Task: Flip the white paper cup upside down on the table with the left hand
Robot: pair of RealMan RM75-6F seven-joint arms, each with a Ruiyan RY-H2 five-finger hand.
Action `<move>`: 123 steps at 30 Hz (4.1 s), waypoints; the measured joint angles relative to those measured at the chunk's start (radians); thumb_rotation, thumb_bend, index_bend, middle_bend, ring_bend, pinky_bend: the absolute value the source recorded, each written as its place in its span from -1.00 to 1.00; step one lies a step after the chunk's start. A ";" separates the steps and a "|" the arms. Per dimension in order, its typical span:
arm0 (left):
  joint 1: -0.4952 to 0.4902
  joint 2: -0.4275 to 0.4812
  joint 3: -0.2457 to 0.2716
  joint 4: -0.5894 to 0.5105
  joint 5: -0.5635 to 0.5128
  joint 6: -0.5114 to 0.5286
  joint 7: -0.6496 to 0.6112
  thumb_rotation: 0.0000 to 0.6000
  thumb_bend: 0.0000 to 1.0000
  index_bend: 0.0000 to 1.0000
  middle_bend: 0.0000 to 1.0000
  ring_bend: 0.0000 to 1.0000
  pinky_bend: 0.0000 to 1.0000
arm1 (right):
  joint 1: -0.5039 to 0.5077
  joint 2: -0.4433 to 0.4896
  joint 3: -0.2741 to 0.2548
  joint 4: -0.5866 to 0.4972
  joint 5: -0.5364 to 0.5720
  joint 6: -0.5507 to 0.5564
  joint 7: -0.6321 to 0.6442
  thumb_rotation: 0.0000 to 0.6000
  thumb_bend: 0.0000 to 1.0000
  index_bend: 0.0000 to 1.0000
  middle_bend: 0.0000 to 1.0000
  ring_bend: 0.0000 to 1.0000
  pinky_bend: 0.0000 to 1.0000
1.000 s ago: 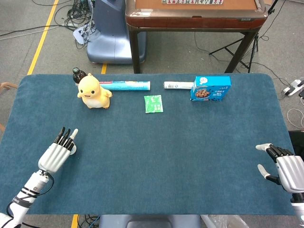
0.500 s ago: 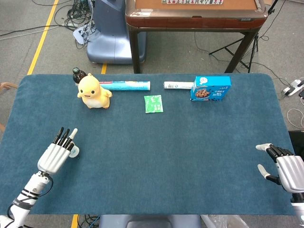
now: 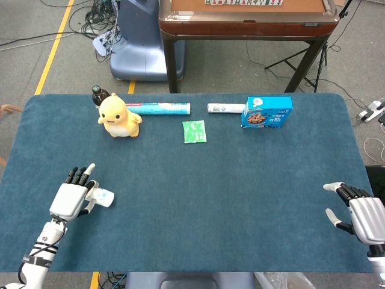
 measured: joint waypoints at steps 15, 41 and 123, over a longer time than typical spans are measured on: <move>-0.047 -0.028 -0.096 -0.098 -0.271 -0.111 -0.155 1.00 -0.29 -0.37 -1.00 -1.00 -1.00 | -0.001 0.005 0.000 0.001 -0.002 0.003 0.010 1.00 -0.40 -0.36 -0.35 -0.27 -0.08; -0.044 0.065 -0.106 -0.125 -0.305 -0.221 -0.427 1.00 -0.29 -0.64 -1.00 -1.00 -1.00 | 0.000 -0.001 -0.003 -0.001 -0.004 -0.002 -0.002 1.00 -0.40 -0.36 -0.35 -0.27 -0.08; -0.339 -0.073 0.028 -0.338 -0.764 0.170 0.597 1.00 -0.82 -0.49 -1.00 -1.00 -1.00 | -0.002 0.010 -0.005 -0.004 -0.009 0.001 0.010 1.00 -0.40 -0.36 -0.34 -0.27 -0.08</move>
